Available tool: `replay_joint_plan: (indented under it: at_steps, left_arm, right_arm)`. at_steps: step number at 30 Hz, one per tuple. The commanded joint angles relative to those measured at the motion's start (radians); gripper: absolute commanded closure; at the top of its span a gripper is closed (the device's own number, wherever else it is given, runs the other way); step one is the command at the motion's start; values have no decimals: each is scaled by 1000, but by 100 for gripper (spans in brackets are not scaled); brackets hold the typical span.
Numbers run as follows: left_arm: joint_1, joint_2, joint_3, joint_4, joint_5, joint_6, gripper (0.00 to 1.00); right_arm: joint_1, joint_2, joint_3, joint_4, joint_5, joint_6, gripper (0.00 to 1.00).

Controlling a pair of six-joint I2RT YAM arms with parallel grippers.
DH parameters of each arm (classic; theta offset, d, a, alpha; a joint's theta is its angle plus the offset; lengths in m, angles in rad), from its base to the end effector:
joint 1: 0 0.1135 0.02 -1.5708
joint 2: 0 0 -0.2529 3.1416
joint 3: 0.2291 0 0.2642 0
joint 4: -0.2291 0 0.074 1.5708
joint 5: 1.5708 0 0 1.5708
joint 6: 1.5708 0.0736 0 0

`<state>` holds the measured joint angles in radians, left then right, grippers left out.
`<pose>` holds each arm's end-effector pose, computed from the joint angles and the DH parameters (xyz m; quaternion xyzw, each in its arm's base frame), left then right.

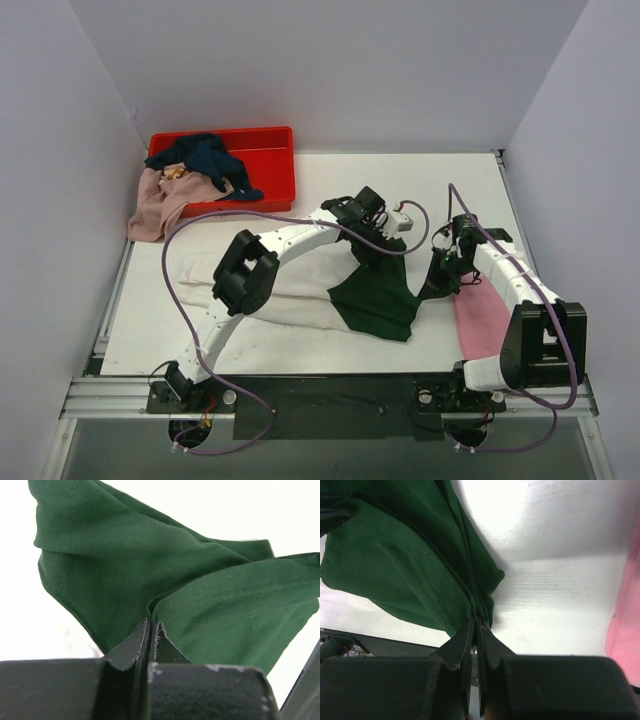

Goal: Fold and stack the t-shirts
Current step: Fold the other side of the tshirt into a rectangle

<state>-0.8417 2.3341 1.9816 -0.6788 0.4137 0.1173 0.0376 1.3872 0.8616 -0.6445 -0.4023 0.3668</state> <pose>0.3308 -0.4147 0.1424 0.4837 0.8117 -0.2775 0.1737 0.2805 0.0394 0.1545 0.1181 0.9538 0.2310 0.1517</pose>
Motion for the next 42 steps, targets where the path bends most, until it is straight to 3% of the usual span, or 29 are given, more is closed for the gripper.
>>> replay_joint_plan:
  at_steps: [1,5,8,11,15,24,27,33,37,42]
  left_arm:
    - [30,-81,94,-80,126,22,100]
    - [90,-122,178,-249,244,68,100]
    - [131,-194,155,-347,345,99,100]
    - [170,-303,93,-408,390,163,100]
    - [182,-462,-31,-487,461,299,100]
    - [197,-645,-253,-651,514,501,100]
    - [201,-664,-291,-625,520,493,100]
    - [205,-657,-363,-472,472,404,100]
    - [213,-633,-435,-248,371,228,100]
    - [222,-538,-489,22,185,65,100]
  right_arm:
    - [-10,-68,69,-113,8,-48,100]
    - [33,-122,112,-197,-115,-130,100]
    - [68,-171,132,-279,-197,-179,100]
    - [85,-232,152,-329,-332,-209,100]
    - [200,-296,192,-363,-437,-213,100]
    - [441,-306,231,-437,-500,-192,100]
    - [472,-307,214,-440,-500,-187,100]
    - [450,-246,175,-414,-360,-187,100]
    - [334,-182,142,-330,-256,-177,100]
    - [196,-65,137,-109,-90,-174,100]
